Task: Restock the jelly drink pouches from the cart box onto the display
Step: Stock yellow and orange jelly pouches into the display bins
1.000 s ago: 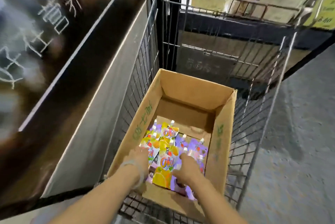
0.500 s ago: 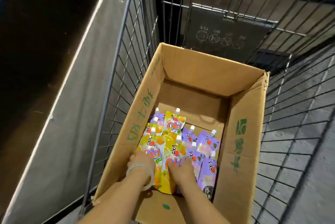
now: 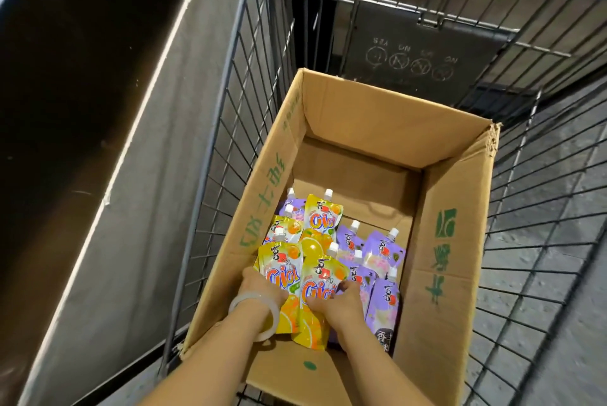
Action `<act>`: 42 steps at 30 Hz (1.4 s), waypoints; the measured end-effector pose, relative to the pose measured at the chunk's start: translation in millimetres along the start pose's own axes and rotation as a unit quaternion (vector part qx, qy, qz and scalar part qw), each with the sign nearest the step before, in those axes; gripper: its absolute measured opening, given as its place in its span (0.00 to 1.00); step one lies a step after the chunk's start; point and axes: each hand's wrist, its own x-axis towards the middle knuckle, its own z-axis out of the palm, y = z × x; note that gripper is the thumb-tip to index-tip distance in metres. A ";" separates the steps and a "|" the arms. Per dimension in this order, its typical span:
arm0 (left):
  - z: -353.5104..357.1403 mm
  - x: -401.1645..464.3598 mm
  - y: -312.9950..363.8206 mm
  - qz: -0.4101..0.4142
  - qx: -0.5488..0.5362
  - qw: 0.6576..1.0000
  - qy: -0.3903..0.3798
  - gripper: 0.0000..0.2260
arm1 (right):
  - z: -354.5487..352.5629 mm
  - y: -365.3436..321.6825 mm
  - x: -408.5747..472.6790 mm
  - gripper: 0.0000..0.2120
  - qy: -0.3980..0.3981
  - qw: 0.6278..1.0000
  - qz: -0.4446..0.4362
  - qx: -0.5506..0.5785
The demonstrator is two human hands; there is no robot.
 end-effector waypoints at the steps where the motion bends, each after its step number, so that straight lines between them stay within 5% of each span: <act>1: -0.9 -0.4 0.1 0.003 -0.006 1.000 -0.010 0.13 | -1.6 -0.7 -1.8 0.23 -0.006 1.000 0.001 0.000; 3: -4.3 -5.9 0.2 0.026 0.003 0.999 -0.031 0.08 | -0.9 -3.5 -8.0 0.19 -0.031 0.999 -0.007 0.006; 6: -5.9 -14.2 0.3 0.037 -0.046 0.997 -0.052 0.23 | -6.8 -12.5 -22.2 0.23 -0.040 0.998 -0.036 0.018; 12: -22.1 -52.6 9.6 0.111 -0.203 0.970 -0.072 0.27 | -47.6 -44.7 -55.5 0.19 -0.058 0.991 -0.118 0.029; 18: -45.4 -112.3 18.0 0.213 -0.324 0.919 -0.072 0.23 | -87.2 -84.9 -108.7 0.04 -0.078 0.967 -0.233 0.067; 22: -47.9 -161.7 0.8 0.264 -0.362 0.894 -0.024 0.19 | -108.3 -93.1 -153.8 0.04 -0.132 0.946 -0.280 0.102; 31: -11.6 -275.9 -110.1 0.312 -0.475 0.821 0.060 0.19 | -136.2 -49.4 -263.3 0.09 -0.270 0.900 -0.340 0.048; 42: 36.8 -356.8 -294.5 0.234 -0.623 0.731 0.152 0.19 | -70.2 45.0 -377.3 0.10 -0.430 0.828 -0.352 -0.077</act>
